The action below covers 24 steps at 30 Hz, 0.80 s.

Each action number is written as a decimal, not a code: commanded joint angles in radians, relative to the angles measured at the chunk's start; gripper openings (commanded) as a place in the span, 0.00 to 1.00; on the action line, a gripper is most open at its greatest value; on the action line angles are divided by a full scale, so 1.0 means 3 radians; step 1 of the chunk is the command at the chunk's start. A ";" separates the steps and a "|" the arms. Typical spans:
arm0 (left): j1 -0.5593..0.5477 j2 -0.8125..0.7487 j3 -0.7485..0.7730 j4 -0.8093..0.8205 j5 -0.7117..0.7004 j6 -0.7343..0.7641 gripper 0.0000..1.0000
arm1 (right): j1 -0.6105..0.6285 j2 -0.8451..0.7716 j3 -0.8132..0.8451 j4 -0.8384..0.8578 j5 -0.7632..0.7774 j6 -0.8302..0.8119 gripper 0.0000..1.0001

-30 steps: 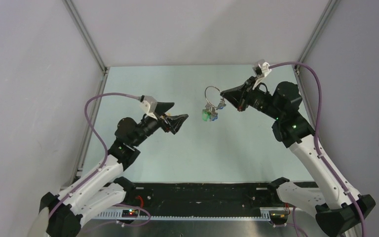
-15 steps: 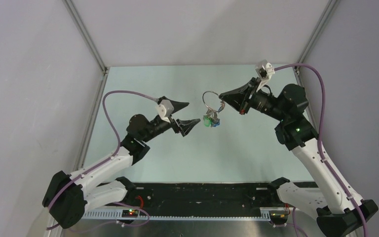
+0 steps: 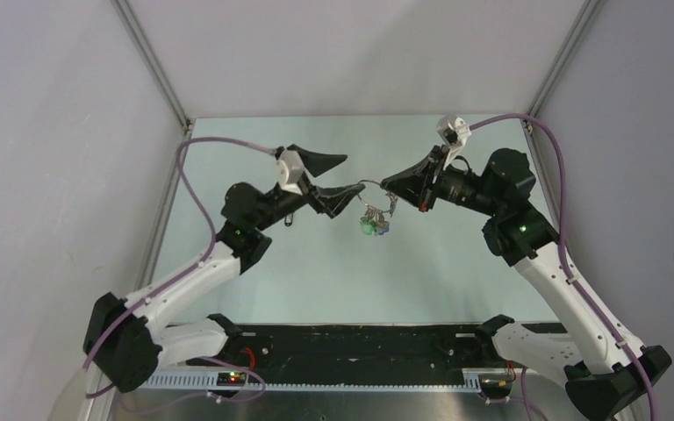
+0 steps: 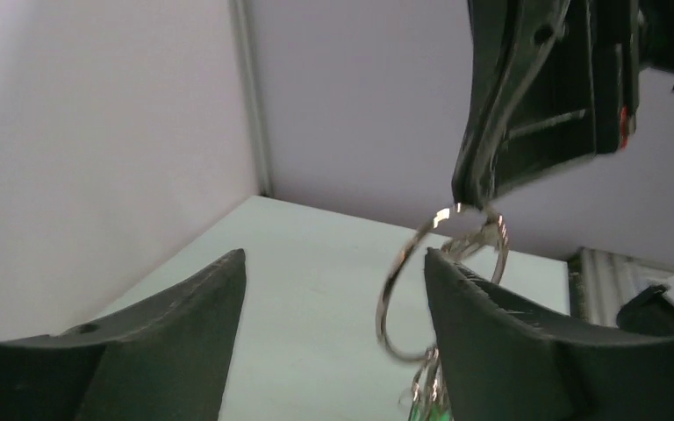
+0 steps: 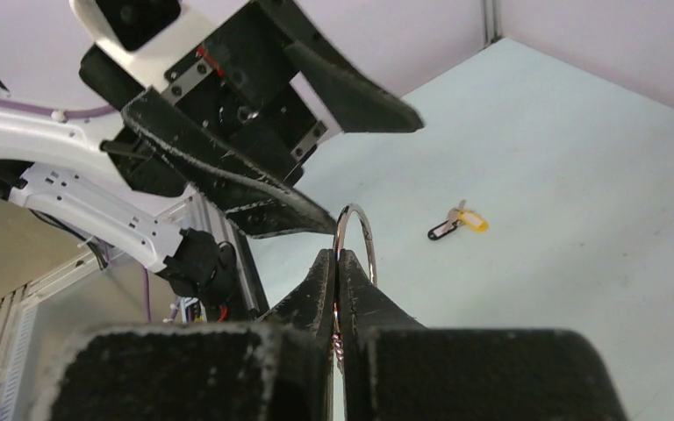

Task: Remove the keys from the keyring

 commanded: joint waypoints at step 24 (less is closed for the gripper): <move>0.0230 -0.0161 -0.0452 -0.1157 -0.0403 -0.0499 0.76 | 0.0082 0.0226 -0.0486 -0.0993 0.1624 -0.0166 0.65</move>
